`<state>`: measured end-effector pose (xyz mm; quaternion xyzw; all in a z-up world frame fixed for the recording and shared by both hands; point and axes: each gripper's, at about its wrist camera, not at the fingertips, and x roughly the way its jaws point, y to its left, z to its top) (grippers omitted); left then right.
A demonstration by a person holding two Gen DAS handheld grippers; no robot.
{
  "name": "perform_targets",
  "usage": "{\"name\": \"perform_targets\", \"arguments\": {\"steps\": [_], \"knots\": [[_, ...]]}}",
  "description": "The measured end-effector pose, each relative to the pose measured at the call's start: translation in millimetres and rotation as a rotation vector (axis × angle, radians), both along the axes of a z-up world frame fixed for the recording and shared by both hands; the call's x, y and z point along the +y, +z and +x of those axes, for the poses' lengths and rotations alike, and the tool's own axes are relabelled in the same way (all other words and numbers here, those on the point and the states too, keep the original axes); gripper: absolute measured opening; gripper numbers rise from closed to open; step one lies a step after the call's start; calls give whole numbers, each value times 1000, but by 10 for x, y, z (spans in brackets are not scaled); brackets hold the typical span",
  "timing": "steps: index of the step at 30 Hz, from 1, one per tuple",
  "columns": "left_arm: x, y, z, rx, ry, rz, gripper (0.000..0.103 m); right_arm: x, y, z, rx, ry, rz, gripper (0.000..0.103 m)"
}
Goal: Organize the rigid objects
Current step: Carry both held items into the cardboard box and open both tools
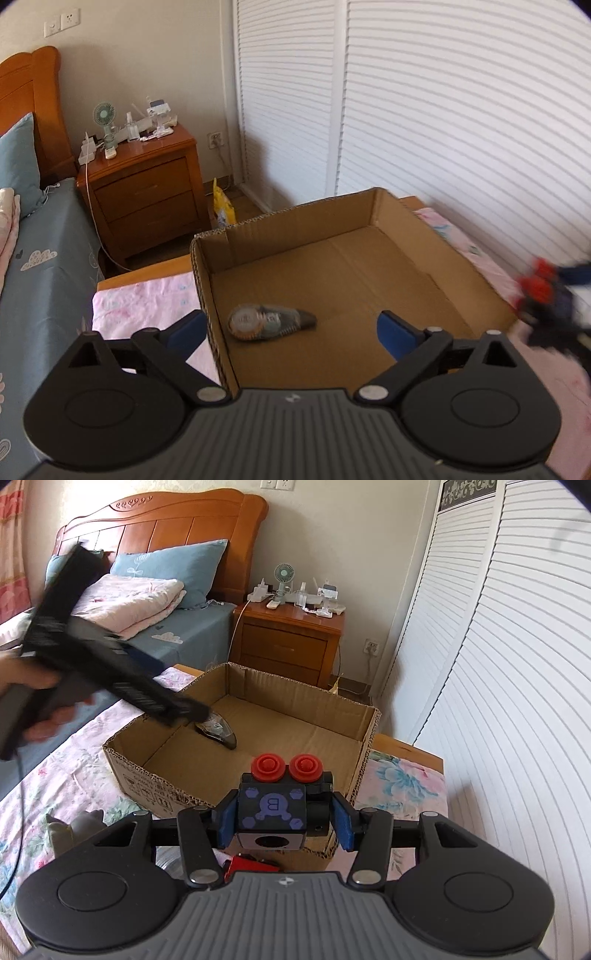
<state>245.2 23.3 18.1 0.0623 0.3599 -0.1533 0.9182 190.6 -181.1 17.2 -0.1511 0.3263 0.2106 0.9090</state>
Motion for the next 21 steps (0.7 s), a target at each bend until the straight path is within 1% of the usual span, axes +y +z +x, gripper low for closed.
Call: {"name": "perform_targets", "arguments": {"steps": [3,5,7,11,13,15,18,21], "knots": [[37,85,-223,-20,3,22,101,49,-22,122,19,1,-2,56],[72,110,-440,-54,8,32,101,79,-37,213,33,-2,-3,56],[123,104,-613,-72,25,37,101,123,-74,298,45,-10,-5,56],[253,81,-891,-68,52,12,101,195,-125,452,72,-19,-3,56],[310,61,-1010,-83,84,27,101,237,-143,550,81,-28,-10,56],[346,34,-1134,-100,93,49,101,289,-154,650,92,-31,-17,56],[373,-44,-1250,-91,86,56,101,382,-176,802,97,-34,-38,56],[379,-127,-1351,-69,73,27,101,465,-194,959,101,-51,-46,56]]}}
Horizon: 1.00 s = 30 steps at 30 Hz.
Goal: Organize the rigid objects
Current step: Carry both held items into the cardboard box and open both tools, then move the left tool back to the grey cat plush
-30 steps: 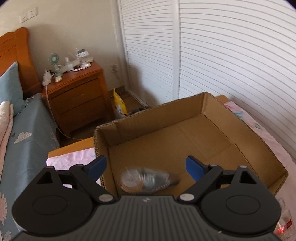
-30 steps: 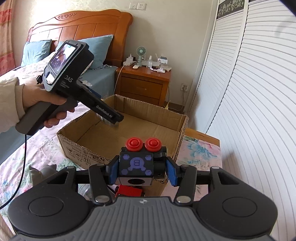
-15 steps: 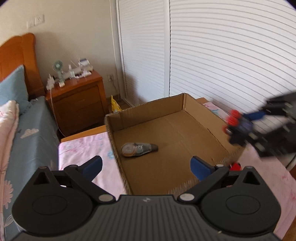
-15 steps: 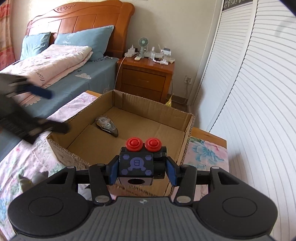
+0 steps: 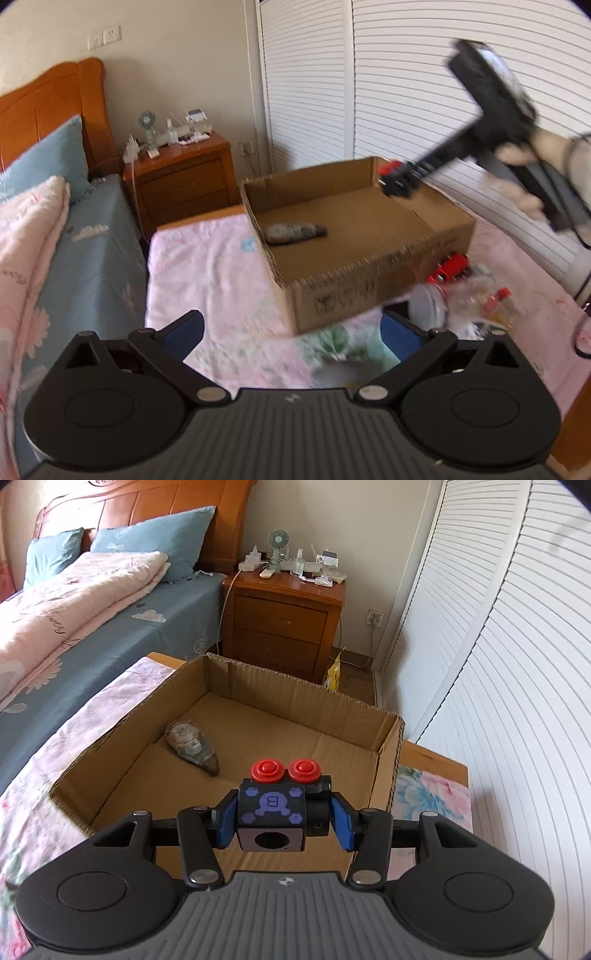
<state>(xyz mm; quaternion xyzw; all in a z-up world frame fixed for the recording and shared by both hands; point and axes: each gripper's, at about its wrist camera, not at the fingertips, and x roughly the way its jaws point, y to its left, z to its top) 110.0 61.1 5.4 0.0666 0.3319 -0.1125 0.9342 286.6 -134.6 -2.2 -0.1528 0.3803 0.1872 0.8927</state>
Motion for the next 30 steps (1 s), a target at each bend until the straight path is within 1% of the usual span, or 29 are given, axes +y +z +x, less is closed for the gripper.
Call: {"name": "perform_targets", "arguments": {"steps": [3,4,5,7,8,12,15,19,26,30], "knots": [[-15,-61,-64,11,-9,-19,101,66,-23,157,-10,-19,-7,56],[-23,-77,-72,8,-13,-18,101,67,-21,193,-22,-35,-5,61],[-25,-89,-97,8,-15,-18,101,64,-15,213,-29,-52,1,79],[-24,-115,-118,15,-15,-32,101,32,17,210,-49,-82,31,100],[-13,-130,-124,22,-16,-43,101,8,37,173,-58,-85,48,102],[2,-202,-155,39,-4,-44,101,-40,60,19,-40,-92,47,102],[6,-251,-186,50,2,-43,101,-59,71,-174,-40,-82,38,103],[8,-305,-248,66,12,-41,101,-101,64,-484,-38,-69,60,103],[-8,-361,-381,85,34,-27,101,-229,-104,-1210,-65,-43,90,103],[-24,-399,-450,87,47,-18,101,-309,-231,-1546,-72,-11,111,103]]}}
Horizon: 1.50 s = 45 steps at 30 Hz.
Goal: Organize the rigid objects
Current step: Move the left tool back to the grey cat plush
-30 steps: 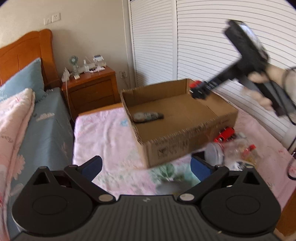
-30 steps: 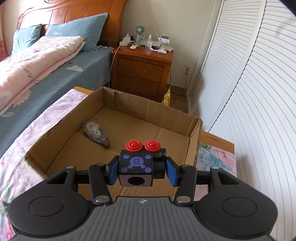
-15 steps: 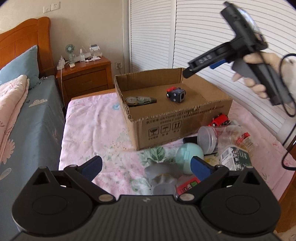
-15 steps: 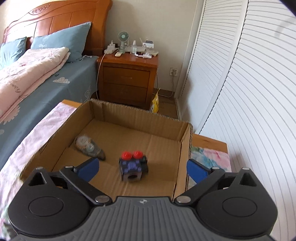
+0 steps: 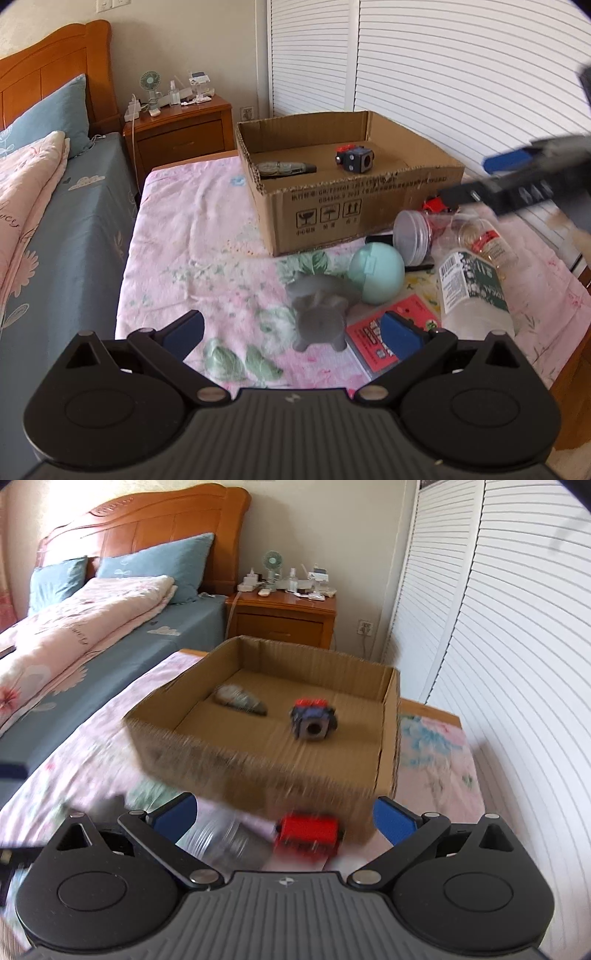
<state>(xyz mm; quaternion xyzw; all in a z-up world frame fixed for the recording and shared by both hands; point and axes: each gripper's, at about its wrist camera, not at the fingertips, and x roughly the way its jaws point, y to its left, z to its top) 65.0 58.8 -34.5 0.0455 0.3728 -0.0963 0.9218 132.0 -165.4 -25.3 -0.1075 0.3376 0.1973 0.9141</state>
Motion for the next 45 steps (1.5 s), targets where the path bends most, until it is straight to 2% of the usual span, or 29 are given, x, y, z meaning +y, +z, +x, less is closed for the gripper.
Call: {"name": "perform_targets", "arguments": {"steps": [8,17,22,32,38,45], "knots": [[-49,-100,-71,25,13,3,101,-79,-139,-492,-4,61,0,103],[-94,-236,59,2,14,28,101,-101,-322,-734,33,78,6,103],[-76,-338,177,15,29,27,101,-99,-346,-809,39,86,1,103],[259,-432,209,43,145,51,101,-246,-400,-818,64,40,5,103],[503,-434,273,45,232,-6,101,-364,-383,-822,70,9,12,103],[404,-420,187,76,171,-8,101,-494,-288,-776,40,-45,1,103]]}}
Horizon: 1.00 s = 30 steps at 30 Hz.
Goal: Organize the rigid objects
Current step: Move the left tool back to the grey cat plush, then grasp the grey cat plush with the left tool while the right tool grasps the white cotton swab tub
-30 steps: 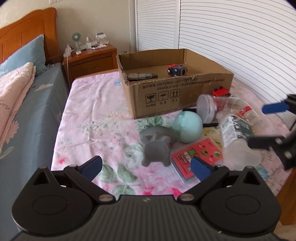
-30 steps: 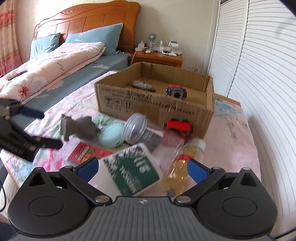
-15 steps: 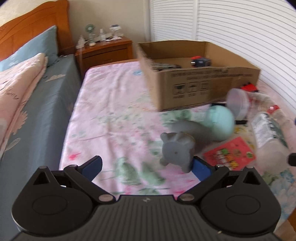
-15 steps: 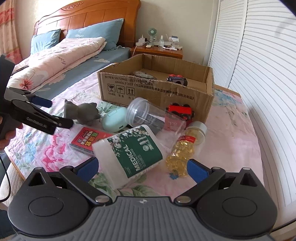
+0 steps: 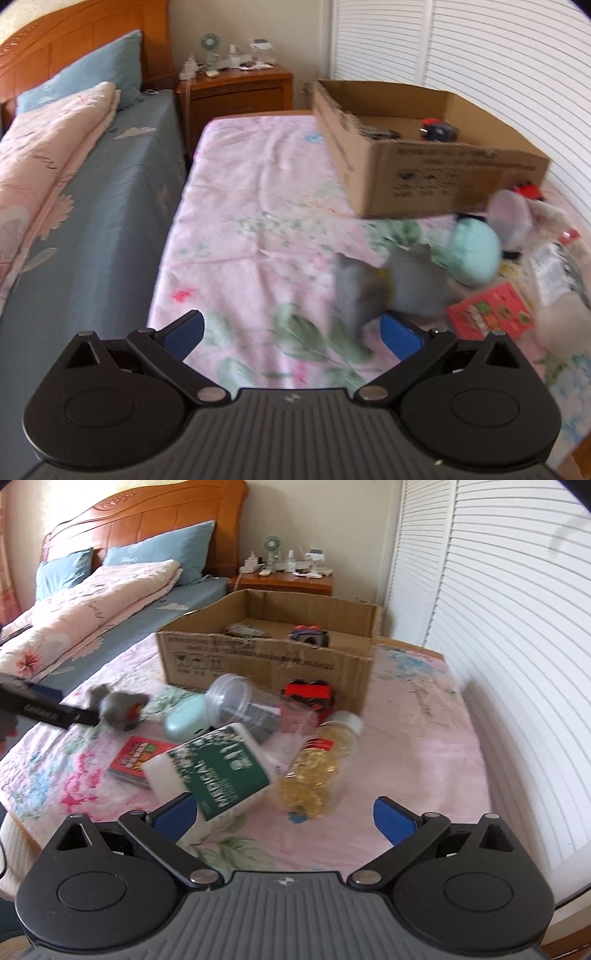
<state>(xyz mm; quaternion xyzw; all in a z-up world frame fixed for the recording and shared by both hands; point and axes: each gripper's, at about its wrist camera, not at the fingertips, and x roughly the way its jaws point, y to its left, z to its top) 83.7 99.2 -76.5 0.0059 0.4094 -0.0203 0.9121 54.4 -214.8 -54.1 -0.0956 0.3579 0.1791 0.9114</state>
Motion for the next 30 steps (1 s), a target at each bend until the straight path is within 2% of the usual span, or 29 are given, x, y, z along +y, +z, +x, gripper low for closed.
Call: {"name": "perform_targets", "arguments": {"steps": [5,8,10,14,19,23,26,30], "knots": [[-115,60,-85,13,-71,-73,101,-17,21,63,-3,-2,30,103],[-213,95,-109,3,-97,-67,101,4,9,87,-12,-17,-8,103],[-261,113,-110,1,-114,-68,101,-14,13,95,-2,-19,4,103],[-360,126,-70,-3,-146,-61,101,90,66,38,-1,96,41,103],[-435,97,-16,7,-151,-60,101,422,45,145,2,268,3,103],[-443,70,-40,15,-152,-58,101,566,-62,323,37,309,-20,103],[-412,37,-56,23,-153,-57,101,579,-137,412,101,315,13,103],[-349,11,-59,27,-140,-53,101,536,-162,325,143,312,10,103]]}}
